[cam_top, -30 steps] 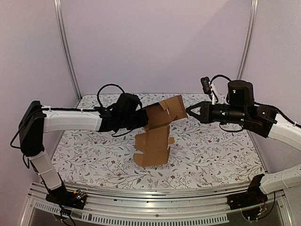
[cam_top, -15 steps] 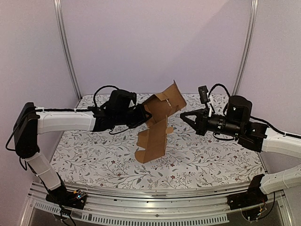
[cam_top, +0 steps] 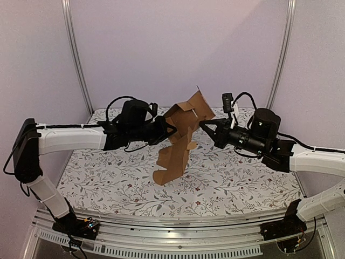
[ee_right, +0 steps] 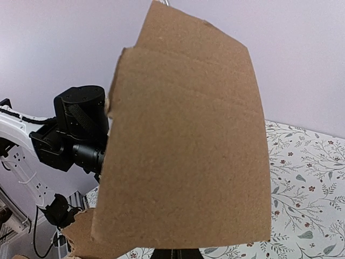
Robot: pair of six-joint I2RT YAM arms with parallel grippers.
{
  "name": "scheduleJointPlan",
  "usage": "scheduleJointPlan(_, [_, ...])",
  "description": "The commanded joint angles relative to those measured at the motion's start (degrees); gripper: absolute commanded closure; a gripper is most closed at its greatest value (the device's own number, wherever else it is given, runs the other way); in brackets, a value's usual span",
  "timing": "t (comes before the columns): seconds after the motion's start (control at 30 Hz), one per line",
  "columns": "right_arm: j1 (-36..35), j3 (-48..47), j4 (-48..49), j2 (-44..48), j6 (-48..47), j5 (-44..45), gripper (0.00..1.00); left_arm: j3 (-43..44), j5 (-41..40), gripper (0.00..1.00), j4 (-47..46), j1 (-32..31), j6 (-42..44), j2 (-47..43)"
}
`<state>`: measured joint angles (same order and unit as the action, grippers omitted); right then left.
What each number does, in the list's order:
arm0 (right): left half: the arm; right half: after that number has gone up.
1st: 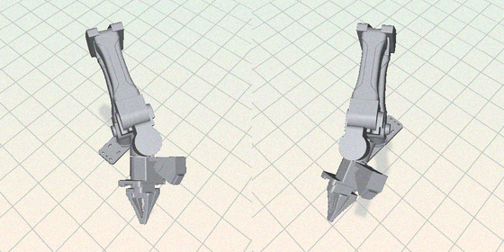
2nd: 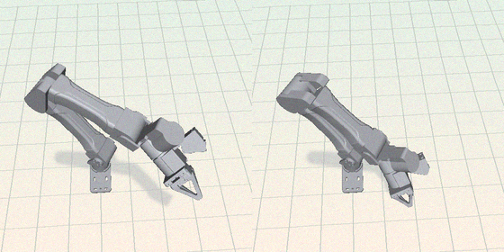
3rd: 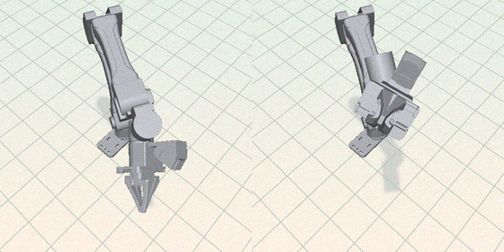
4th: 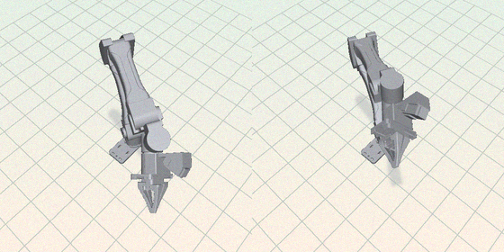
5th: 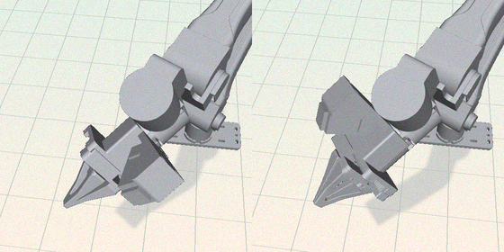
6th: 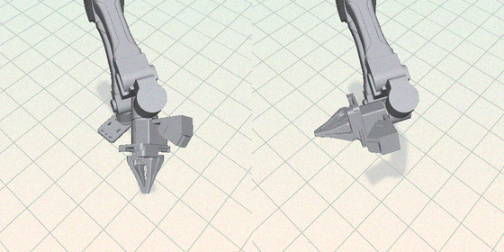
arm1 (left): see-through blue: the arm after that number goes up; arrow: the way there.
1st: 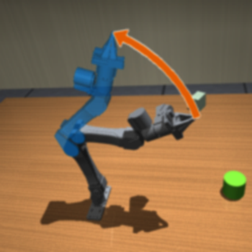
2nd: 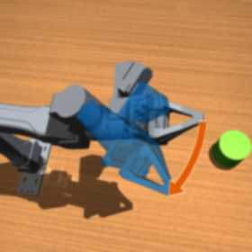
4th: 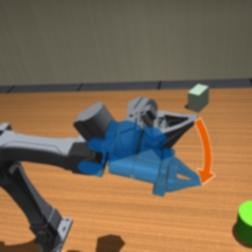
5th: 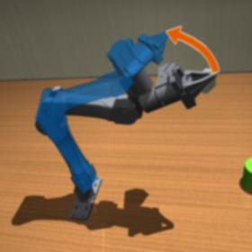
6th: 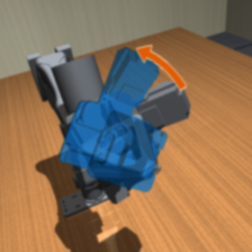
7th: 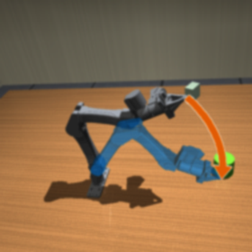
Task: Fold the paper box
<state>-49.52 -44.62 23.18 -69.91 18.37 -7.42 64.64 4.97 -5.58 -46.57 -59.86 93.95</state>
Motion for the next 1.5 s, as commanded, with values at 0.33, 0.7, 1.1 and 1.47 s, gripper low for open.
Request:
scheduleJointPlan(0.33, [-1.0,-4.6,2.3,-4.4,0.1,2.9,1.00,1.1,2.3,1.00,0.0,-0.5,2.8,-2.4])
scheduleJointPlan(0.7, [-1.9,-5.9,-1.8,-7.5,-0.3,2.2,1.00,5.6,0.4,1.00,4.8,-2.5,9.0,-2.2])
scheduleJointPlan(1.1, [-2.0,-4.8,-6.2,-2.8,-1.4,3.0,0.95,7.6,-2.6,1.00,9.1,-3.0,13.5,-1.9])
scheduleJointPlan(1.47, [-2.0,-6.6,-22.1,6.7,-6.1,0.7,0.80,6.2,-8.9,1.00,10.0,-1.9,16.6,-3.2])
